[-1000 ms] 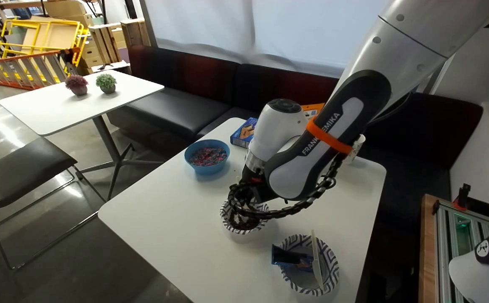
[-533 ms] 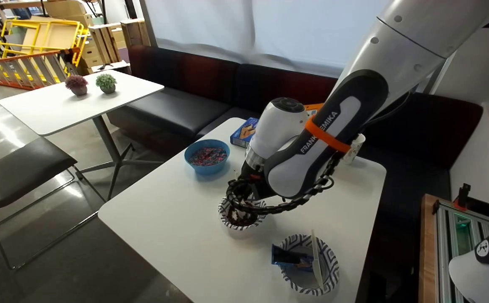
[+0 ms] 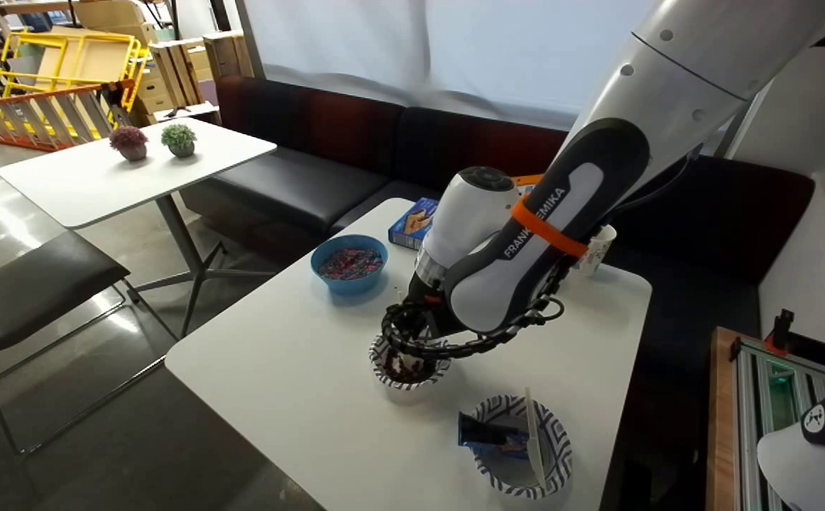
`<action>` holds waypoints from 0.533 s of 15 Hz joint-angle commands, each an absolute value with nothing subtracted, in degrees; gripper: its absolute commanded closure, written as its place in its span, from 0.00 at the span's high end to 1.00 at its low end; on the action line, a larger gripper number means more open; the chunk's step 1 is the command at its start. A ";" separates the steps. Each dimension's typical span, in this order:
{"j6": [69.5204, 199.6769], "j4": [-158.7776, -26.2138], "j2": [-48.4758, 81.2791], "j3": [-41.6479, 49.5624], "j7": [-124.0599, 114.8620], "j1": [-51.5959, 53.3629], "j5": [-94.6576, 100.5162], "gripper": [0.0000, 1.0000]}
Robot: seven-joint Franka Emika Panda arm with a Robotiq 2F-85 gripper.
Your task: Pick up the spoon, scoop some objects from the bowl and put them in the cup on the right
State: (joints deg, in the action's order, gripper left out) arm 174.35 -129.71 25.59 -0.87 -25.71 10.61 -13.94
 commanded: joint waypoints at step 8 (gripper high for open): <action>164.80 -128.67 26.14 -14.17 -17.17 -1.13 -24.27 0.04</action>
